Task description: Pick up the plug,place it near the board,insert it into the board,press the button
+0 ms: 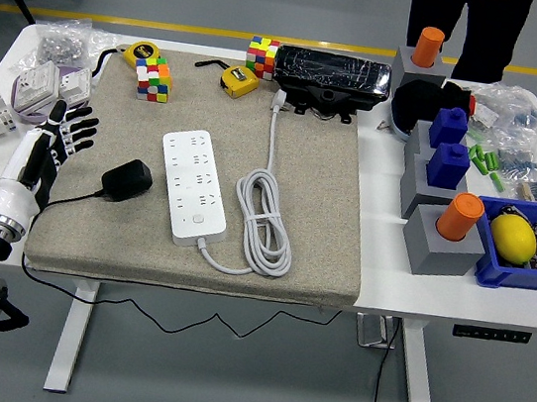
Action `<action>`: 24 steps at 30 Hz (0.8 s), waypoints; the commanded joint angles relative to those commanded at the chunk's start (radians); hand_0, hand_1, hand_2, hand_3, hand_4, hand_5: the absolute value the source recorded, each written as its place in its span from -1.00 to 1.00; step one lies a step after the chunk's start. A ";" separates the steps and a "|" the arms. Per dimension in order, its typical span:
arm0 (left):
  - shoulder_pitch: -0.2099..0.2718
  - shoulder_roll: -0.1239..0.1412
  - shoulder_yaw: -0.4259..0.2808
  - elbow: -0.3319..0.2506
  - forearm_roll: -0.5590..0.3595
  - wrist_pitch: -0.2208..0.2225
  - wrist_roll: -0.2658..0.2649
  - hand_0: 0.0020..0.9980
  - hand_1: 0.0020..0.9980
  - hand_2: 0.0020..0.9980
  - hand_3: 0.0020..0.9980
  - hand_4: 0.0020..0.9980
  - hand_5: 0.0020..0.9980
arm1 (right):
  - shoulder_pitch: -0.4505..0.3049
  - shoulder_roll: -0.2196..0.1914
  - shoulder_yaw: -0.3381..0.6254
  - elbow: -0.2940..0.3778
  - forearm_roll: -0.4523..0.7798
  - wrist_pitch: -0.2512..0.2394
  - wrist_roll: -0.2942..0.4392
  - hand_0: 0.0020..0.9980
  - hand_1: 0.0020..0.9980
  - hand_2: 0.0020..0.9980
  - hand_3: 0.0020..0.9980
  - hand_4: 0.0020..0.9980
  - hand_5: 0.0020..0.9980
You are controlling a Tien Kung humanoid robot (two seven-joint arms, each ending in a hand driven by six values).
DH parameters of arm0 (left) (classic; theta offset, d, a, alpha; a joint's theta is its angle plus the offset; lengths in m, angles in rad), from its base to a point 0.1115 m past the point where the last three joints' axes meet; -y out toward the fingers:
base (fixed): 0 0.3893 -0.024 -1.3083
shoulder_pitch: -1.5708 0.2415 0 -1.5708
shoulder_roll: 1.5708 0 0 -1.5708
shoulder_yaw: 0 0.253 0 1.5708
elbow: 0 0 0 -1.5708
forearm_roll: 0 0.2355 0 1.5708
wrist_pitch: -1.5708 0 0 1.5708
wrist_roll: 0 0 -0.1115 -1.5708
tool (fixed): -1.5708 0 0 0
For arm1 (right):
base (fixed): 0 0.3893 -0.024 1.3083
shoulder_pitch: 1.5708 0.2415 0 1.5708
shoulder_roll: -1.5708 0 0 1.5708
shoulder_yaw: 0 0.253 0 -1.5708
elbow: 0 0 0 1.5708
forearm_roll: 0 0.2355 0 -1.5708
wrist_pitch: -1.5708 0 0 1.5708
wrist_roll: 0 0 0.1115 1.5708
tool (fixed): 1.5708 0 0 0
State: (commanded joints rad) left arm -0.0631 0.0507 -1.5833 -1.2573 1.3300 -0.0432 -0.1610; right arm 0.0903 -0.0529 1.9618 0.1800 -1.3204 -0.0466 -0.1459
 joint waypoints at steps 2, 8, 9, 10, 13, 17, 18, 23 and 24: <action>0.002 0.001 0.002 -0.001 0.039 0.007 0.007 0.53 0.56 0.52 0.55 1.00 0.71 | -0.002 -0.001 -0.004 0.000 -0.002 0.002 0.003 0.64 0.52 0.49 0.58 1.00 1.00; 0.009 0.003 0.017 -0.003 0.093 0.009 0.018 0.53 0.56 0.53 0.55 1.00 0.47 | -0.011 0.001 0.011 0.000 -0.016 -0.001 0.015 0.65 0.53 0.50 0.59 1.00 1.00; 0.011 0.003 0.018 -0.003 0.097 0.007 0.019 0.53 0.56 0.53 0.55 1.00 0.47 | -0.012 0.001 0.007 0.000 -0.013 -0.001 0.016 0.65 0.53 0.50 0.59 1.00 1.00; 0.011 0.004 0.017 -0.002 0.099 0.007 0.019 0.53 0.56 0.53 0.55 1.00 0.47 | -0.011 0.000 0.007 0.000 -0.015 -0.003 0.015 0.65 0.53 0.50 0.59 1.00 1.00; 0.010 0.008 0.019 0.000 0.106 0.007 0.019 0.53 0.57 0.54 0.55 1.00 0.31 | -0.007 -0.002 -0.002 0.000 -0.009 -0.002 0.012 0.65 0.52 0.50 0.59 1.00 1.00; 0.003 0.014 0.027 0.002 0.121 0.006 0.019 0.53 0.57 0.54 0.55 1.00 0.31 | -0.003 -0.007 -0.011 0.000 -0.005 0.000 0.007 0.65 0.52 0.50 0.59 1.00 1.00; 0.002 0.014 0.028 0.002 0.123 0.006 0.019 0.53 0.64 0.59 0.57 1.00 -0.09 | -0.003 -0.007 -0.012 0.000 -0.004 0.000 0.007 0.65 0.53 0.50 0.59 1.00 1.00; -0.004 0.015 0.035 -0.003 0.155 0.005 0.019 0.53 0.64 0.59 0.57 1.00 -0.09 | 0.004 -0.012 -0.009 0.000 -0.004 0.000 0.009 0.65 0.53 0.50 0.59 1.00 1.00; -0.005 0.015 0.036 -0.004 0.163 0.004 0.022 0.59 0.74 0.69 0.64 1.00 -0.24 | 0.006 -0.013 -0.009 0.000 -0.004 0.000 0.009 0.65 0.53 0.51 0.60 1.00 1.00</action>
State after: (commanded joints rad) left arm -0.0680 0.0661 -1.5477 -1.2611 1.4934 -0.0395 -0.1393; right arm 0.0959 -0.0657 1.9526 0.1800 -1.3246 -0.0468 -0.1369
